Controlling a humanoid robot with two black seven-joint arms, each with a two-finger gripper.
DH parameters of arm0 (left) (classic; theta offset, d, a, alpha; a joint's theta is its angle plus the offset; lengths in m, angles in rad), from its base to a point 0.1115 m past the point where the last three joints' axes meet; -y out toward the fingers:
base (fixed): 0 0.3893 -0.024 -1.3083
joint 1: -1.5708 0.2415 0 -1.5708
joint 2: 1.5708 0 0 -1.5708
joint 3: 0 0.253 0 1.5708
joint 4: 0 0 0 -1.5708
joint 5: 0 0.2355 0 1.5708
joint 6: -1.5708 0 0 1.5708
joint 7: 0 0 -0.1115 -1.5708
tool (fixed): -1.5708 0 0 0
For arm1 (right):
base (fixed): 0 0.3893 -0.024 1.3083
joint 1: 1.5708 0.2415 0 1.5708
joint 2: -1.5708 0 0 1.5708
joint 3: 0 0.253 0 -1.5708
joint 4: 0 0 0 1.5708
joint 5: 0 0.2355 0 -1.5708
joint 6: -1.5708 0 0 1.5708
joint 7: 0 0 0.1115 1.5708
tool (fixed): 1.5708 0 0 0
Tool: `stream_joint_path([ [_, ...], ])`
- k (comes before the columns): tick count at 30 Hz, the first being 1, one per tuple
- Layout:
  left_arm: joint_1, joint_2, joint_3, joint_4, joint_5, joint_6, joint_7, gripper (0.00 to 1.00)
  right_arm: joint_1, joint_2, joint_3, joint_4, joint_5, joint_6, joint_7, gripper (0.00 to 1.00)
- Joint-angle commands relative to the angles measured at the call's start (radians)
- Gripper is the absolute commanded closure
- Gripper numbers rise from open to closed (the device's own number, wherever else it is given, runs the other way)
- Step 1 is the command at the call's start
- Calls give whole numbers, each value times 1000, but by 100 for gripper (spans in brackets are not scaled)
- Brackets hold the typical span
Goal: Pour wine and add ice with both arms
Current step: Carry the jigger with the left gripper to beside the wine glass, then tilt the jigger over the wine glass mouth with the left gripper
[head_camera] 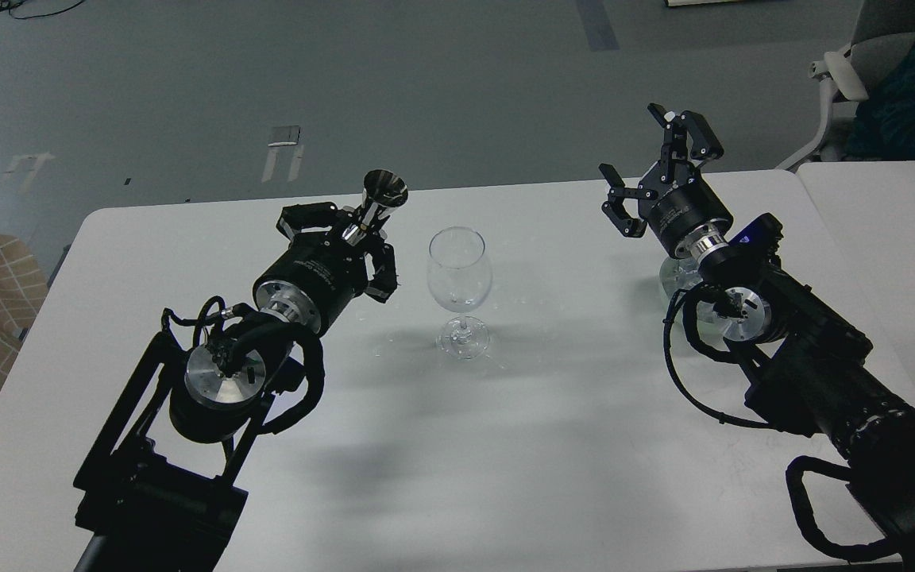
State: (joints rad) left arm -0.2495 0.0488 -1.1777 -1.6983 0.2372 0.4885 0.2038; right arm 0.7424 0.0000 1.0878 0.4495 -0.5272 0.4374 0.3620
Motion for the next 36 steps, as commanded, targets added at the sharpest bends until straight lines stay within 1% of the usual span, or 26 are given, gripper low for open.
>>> stream_joint_path([
  [1, -16, -6, 30, 0, 43, 0, 23, 100, 0, 0, 0, 0, 1, 0, -2, 0],
  [4, -17, -7, 46, -14, 70, 0, 28, 100, -2, 0, 0, 0, 1, 0, 0, 0],
  [7, -17, -10, 62, -21, 100, 0, 42, 100, -2, 0, 0, 0, 1, 0, 0, 0],
  [11, -17, -27, 69, -21, 155, 0, 45, 100, -8, 0, 0, 0, -1, 0, 0, 0],
  [17, -17, -30, 122, -21, 278, 0, 51, 100, -11, 0, 1, 0, -1, 0, 0, 0],
  [21, -16, -30, 154, -21, 344, 0, 51, 100, -12, 0, 0, 0, 1, 0, 0, 0],
  [32, -5, -30, 158, -15, 453, 0, 49, 100, -20, 0, 1, 0, -1, 0, 0, 0],
  [36, 3, -30, 161, -14, 534, 0, 49, 100, -21, 0, 1, 0, 1, 0, 0, 0],
])
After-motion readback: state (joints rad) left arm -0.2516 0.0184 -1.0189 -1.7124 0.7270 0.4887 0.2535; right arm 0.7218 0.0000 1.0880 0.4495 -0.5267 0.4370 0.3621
